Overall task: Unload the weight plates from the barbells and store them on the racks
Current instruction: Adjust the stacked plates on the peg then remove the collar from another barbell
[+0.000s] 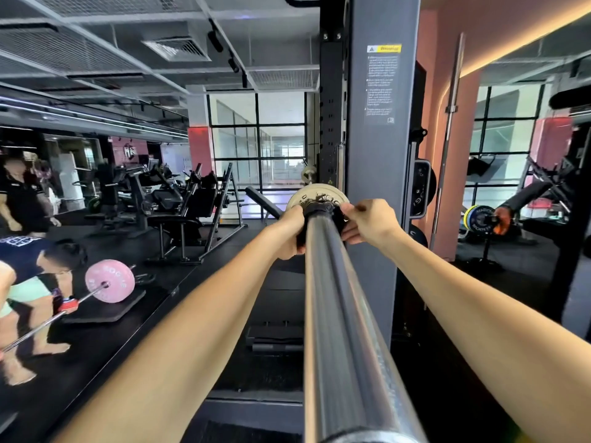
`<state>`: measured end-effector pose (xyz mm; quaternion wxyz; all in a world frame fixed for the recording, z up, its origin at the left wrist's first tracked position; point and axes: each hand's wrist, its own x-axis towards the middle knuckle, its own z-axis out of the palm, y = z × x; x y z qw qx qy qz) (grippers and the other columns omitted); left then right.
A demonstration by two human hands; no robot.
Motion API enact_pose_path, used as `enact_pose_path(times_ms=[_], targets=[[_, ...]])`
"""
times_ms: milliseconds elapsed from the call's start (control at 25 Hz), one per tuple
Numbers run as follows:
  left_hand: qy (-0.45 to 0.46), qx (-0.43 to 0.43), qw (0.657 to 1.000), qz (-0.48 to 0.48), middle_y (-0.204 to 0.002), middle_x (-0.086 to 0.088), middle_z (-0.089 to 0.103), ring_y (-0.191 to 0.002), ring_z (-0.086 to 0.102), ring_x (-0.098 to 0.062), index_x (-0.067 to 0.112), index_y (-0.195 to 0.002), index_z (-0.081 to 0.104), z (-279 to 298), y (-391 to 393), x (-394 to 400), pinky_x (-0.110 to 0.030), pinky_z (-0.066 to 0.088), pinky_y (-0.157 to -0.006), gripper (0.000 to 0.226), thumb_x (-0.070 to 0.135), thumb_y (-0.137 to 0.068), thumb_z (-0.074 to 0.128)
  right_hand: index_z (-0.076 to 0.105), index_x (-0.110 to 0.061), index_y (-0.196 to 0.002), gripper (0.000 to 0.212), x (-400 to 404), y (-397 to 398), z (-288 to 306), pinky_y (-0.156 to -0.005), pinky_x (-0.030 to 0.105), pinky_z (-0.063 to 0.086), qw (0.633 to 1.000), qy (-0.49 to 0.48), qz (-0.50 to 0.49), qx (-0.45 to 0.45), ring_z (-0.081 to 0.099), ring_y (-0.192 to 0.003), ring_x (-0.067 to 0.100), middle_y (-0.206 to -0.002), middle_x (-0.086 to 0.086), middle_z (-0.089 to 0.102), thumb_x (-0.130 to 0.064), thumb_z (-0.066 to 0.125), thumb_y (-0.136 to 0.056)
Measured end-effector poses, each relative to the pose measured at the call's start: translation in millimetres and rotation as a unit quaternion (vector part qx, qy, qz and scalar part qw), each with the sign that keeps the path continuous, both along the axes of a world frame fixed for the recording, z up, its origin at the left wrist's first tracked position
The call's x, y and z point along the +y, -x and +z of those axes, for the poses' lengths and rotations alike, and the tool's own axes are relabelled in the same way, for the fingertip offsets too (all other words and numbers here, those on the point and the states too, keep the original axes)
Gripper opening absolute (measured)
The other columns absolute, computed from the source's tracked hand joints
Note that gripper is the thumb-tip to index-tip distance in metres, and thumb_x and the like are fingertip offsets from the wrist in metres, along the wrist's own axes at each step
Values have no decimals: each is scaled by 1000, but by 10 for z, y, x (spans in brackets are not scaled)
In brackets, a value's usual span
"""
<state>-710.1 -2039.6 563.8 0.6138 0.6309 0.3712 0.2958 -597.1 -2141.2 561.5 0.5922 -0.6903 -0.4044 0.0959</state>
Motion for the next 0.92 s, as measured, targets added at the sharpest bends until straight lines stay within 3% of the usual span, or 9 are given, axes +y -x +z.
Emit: enact_pose_path(times_ms=[120,240,320,440,520,640,720,800,920], targets=[[5,16,1000,-5,-84,-10,68,-70,61,-23,12,-89,60,40,9,28,-31,54,-74,33,36,-100,39,65,4,-81,37,-14,-39,5,-64,41,62,997,18,-38,-63,68,-62,34,-77,19,69,-31,61,-94],[21,27,999,0,-74,-6,64,-64,60,-21,11,-95,61,74,32,-14,-28,53,-66,28,34,-98,45,68,4,-78,42,-3,-29,68,-73,46,59,986,37,-79,-139,70,-72,40,-78,21,72,-35,60,-92],[21,20,1000,-1,-72,-7,63,-64,59,-21,11,-89,60,83,42,-49,-30,54,-71,23,29,-96,49,68,1,-79,39,1,17,157,-72,47,59,983,27,-80,-165,69,-74,41,-80,21,71,-34,58,-93],[16,13,1000,-10,-76,-9,63,-71,60,-24,11,-90,61,90,49,-76,-36,53,-85,20,30,-92,56,66,-10,-89,30,24,135,263,-65,35,48,957,73,-73,-269,57,-77,42,-79,15,62,-31,47,-98],[25,9,1000,-2,-77,-10,64,-73,61,-25,9,-90,61,95,61,-75,-37,54,-84,25,33,-93,53,67,-16,-110,33,34,209,289,-69,34,41,944,100,-60,-310,53,-87,41,-87,13,59,-33,40,-102],[36,9,999,3,-70,-9,63,-62,60,-22,9,-83,59,100,77,-80,-31,56,-67,30,34,-95,51,61,-8,-124,46,52,209,284,-83,32,46,954,92,11,-287,61,-104,32,-110,13,67,-38,32,-104],[39,2,999,-3,-65,-6,63,-56,59,-19,9,-82,61,107,85,-110,-24,55,-53,32,37,-94,52,65,-7,-114,49,103,192,302,-80,28,42,960,100,43,-259,55,-86,23,-91,10,62,-40,30,-104],[50,-13,998,-22,-80,-8,72,-70,68,-23,6,-100,68,104,77,-123,-32,60,-71,41,42,-91,54,67,-9,-103,52,168,193,333,-86,34,46,960,122,52,-245,41,-95,20,-90,11,56,-44,29,-102],[38,-28,999,-27,-96,-12,73,-82,69,-26,5,-113,68,83,87,-148,-43,56,-87,52,49,-89,54,66,-11,-110,53,182,200,354,-84,45,56,966,145,59,-208,49,-106,25,-106,12,53,-48,30,-101]])
